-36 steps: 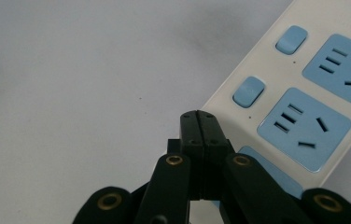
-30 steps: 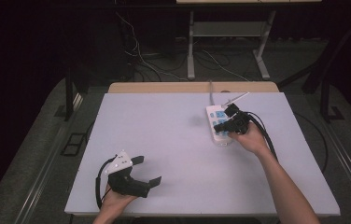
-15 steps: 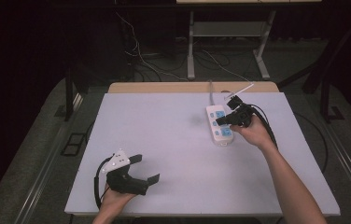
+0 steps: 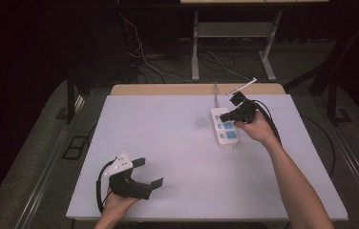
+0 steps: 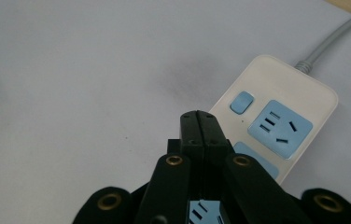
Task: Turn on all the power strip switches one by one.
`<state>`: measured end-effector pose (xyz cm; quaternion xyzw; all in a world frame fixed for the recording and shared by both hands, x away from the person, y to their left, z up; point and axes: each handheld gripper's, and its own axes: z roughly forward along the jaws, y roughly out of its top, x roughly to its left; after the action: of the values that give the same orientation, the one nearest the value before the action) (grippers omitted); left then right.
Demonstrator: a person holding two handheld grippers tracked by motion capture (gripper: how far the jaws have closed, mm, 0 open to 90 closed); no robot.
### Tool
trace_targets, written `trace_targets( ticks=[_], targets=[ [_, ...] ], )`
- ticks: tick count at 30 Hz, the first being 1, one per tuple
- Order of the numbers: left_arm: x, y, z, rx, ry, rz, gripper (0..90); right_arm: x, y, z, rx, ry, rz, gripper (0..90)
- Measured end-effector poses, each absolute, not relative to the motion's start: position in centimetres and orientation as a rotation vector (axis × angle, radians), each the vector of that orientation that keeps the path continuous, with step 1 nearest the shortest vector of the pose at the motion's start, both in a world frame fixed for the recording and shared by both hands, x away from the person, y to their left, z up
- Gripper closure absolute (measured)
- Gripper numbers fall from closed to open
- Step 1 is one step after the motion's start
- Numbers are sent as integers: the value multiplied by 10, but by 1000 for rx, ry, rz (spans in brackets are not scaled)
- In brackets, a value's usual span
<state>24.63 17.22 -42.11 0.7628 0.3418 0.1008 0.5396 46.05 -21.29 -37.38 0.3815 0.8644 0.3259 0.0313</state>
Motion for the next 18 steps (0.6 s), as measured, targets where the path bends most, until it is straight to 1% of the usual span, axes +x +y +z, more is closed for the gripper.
trace_targets(
  ticks=[9, 18],
  targets=[
    [246, 173, -421, 1810, 811, 236, 0, 471, -213, -388, 1200, 2676, 989, 900],
    [246, 173, -421, 1812, 810, 237, 0, 476, -214, -395, 1210, 2682, 985, 900]
  ],
)
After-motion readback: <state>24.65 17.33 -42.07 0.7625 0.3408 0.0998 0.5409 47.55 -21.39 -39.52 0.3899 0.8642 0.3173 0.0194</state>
